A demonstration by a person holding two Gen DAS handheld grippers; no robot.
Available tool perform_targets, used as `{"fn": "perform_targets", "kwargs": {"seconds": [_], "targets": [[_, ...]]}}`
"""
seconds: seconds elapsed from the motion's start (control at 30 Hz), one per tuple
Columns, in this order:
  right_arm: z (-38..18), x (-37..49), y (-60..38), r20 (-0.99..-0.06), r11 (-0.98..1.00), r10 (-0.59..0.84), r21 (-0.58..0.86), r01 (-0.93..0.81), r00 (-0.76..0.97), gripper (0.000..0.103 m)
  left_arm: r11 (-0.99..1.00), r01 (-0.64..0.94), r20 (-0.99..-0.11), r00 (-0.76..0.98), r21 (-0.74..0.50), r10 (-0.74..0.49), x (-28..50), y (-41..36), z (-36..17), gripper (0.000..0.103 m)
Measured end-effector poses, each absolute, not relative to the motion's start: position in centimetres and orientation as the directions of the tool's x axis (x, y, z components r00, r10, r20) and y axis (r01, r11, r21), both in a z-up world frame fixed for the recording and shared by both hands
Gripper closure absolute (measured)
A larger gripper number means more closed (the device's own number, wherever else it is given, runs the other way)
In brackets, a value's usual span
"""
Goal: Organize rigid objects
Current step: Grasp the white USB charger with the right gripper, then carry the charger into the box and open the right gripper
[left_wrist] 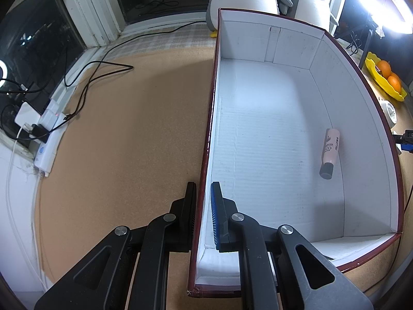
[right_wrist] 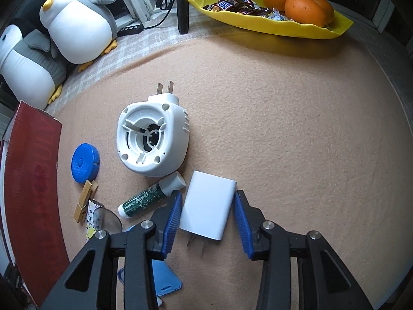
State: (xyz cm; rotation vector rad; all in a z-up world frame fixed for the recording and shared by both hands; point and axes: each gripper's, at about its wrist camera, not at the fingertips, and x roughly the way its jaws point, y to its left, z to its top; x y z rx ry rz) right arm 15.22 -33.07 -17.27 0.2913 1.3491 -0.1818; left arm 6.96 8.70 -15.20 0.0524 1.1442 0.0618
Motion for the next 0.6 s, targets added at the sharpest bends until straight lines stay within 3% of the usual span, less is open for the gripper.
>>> {"fn": "perform_targets", "kwargs": {"seconds": [0.6], "targets": [[-12.3,13.0,-31.2,-0.947,0.975,0.022,0.091,0.201,0.321,0.07,0.996,-0.082,-0.907,0.417,0.027,0.059,7.0,9.3,-15.4,0.093]]}}
